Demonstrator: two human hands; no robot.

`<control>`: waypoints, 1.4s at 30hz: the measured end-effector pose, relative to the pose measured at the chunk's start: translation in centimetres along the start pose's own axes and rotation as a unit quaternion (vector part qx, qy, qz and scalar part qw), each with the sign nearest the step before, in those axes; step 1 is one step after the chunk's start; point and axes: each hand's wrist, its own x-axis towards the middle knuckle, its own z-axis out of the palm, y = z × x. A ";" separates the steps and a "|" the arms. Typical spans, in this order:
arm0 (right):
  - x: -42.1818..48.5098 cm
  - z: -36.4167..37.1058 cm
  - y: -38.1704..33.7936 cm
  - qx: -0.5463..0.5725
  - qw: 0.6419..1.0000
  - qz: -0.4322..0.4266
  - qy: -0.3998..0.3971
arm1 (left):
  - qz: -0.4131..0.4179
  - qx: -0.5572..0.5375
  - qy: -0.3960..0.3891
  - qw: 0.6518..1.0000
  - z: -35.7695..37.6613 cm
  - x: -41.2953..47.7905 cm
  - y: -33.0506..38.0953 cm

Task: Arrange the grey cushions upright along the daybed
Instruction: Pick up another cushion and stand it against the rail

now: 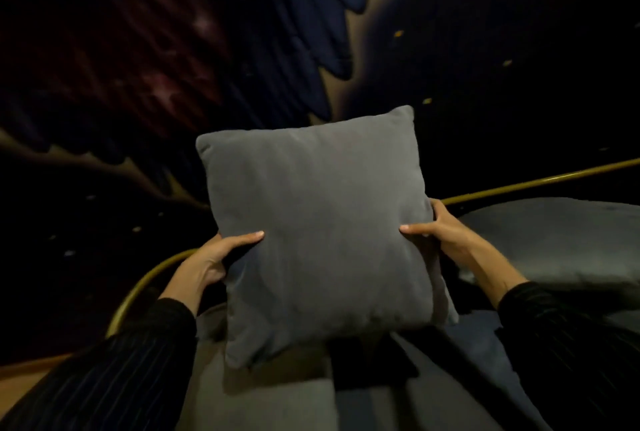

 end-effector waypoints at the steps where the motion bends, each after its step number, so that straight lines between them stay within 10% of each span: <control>1: 0.5 2.7 0.9 0.015 1.000 0.009 -0.007 | 0.008 0.007 0.012 1.000 -2.4 -0.3 -0.4; 20: 10.7 23.2 10.7 0.046 0.996 0.064 -0.039 | -0.019 -0.043 0.097 0.994 -19.8 10.6 -10.1; 26: 10.1 24.0 15.5 0.012 0.992 0.126 -0.024 | -0.073 -0.158 0.108 0.979 -17.5 12.5 -12.6; 36: 9.5 24.8 16.0 -0.068 0.992 0.089 -0.052 | -0.033 0.079 0.385 0.919 -8.8 12.1 -15.6; 42: 4.8 19.9 15.4 -0.178 0.974 0.099 -0.102 | -0.084 0.159 0.260 0.949 2.3 7.4 -18.2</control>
